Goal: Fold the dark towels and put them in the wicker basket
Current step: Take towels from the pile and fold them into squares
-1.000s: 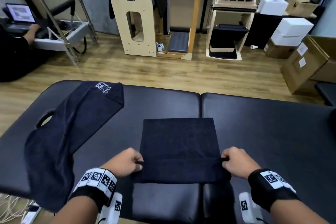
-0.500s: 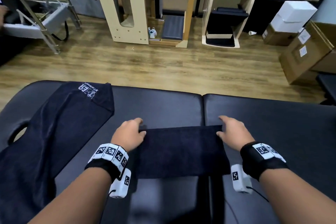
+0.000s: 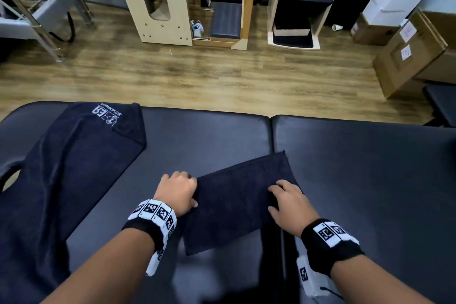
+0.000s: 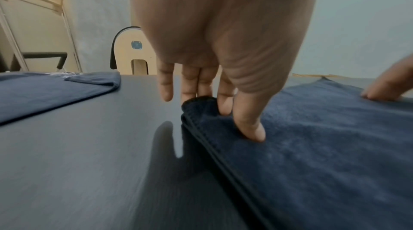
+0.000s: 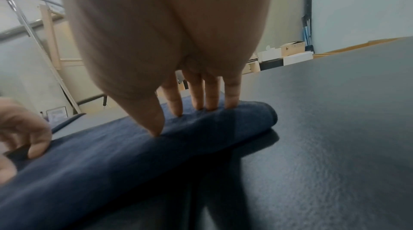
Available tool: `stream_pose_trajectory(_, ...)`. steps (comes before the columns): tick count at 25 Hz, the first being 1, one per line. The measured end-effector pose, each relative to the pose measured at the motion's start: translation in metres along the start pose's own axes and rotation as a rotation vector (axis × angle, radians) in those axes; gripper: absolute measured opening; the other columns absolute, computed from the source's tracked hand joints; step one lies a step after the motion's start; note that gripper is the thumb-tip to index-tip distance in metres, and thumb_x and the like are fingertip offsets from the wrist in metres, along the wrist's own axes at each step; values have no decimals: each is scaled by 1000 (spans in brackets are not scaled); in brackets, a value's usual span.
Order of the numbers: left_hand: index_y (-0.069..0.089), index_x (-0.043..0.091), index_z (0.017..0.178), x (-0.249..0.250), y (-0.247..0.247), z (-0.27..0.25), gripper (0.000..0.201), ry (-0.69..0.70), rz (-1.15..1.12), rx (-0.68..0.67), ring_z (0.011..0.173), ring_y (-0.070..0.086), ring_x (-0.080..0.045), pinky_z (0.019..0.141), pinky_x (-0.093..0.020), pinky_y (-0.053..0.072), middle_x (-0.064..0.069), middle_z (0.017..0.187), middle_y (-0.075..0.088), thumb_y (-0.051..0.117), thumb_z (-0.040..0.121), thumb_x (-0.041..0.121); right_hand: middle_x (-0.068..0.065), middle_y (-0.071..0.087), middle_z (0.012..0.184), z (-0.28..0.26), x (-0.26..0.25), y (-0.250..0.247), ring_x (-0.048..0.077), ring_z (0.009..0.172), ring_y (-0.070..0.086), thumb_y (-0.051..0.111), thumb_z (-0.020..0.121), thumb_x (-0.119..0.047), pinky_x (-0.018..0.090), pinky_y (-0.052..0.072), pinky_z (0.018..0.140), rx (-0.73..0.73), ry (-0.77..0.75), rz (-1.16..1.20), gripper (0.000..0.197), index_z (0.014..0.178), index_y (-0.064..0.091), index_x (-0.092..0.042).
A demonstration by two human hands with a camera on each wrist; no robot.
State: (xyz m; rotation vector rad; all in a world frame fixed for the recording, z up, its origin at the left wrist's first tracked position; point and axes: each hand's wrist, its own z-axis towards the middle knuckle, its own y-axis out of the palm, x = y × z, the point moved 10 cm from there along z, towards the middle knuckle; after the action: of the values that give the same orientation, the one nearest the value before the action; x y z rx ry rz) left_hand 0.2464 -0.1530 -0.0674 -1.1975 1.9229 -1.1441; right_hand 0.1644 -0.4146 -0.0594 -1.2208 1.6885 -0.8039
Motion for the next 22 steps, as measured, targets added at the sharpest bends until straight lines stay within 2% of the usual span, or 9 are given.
stream_pose_trajectory(4,57,20,102,22,28,-44,45,-11,-46,-98,109,58,-26,91,-42,39,-3,113,63,65,82,59,-1,43,143,-19,-30,13,25,135,37,59,93,-33,37,37,111,21,-99,-5,40,130,59,-18)
stream_pose_trajectory(7,56,18,97,60,48,-84,41,52,-108,-138,103,62,-30,87,-42,41,-7,109,67,57,88,58,-3,45,142,-45,-43,33,22,134,39,56,92,-29,35,34,111,11,-194,-79,36,126,61,-20)
stream_pose_trajectory(10,60,14,102,105,66,-129,34,194,-66,-174,103,63,-36,87,-43,45,-12,111,68,45,98,45,-3,39,151,-66,-15,37,22,143,31,53,88,-18,46,24,117,50,-76,-188,45,132,55,-25)
stream_pose_trajectory(12,60,11,104,117,74,-152,31,185,-75,-200,102,63,-41,83,-44,49,-17,112,66,44,99,38,1,27,158,-80,2,43,28,150,20,52,87,-14,52,20,118,23,-12,-244,58,143,44,-25)
stream_pose_trajectory(14,58,11,105,119,75,-162,29,138,-60,-176,101,63,-42,80,-43,50,-18,111,65,43,98,35,9,26,158,-96,2,56,34,150,20,55,85,-14,51,22,118,-8,-24,-277,65,148,39,-18)
stream_pose_trajectory(16,55,13,104,126,70,-165,24,157,-42,-106,101,63,-39,77,-43,50,-15,110,64,45,95,33,13,45,139,-113,-12,68,39,135,40,58,77,-12,48,39,109,6,-111,-277,55,132,54,-11)
stream_pose_trajectory(18,54,14,104,139,67,-165,24,245,-46,-37,103,60,-34,77,-42,50,-9,110,60,53,88,32,8,52,115,-131,-29,77,36,109,55,58,71,-12,44,51,85,32,-203,-235,38,109,60,-12)
stream_pose_trajectory(20,55,16,104,147,66,-164,35,297,-8,-15,100,56,-29,73,-39,47,-6,109,56,66,75,33,4,50,107,-149,-40,85,33,99,56,59,73,-26,43,51,74,31,-249,-201,32,104,56,-17)
stream_pose_trajectory(22,58,18,97,148,67,-162,44,292,77,-57,89,59,-26,65,-36,46,-3,98,58,76,59,32,1,49,111,-160,-41,97,30,102,51,63,70,-51,44,49,76,-57,-231,-243,52,110,50,-22)
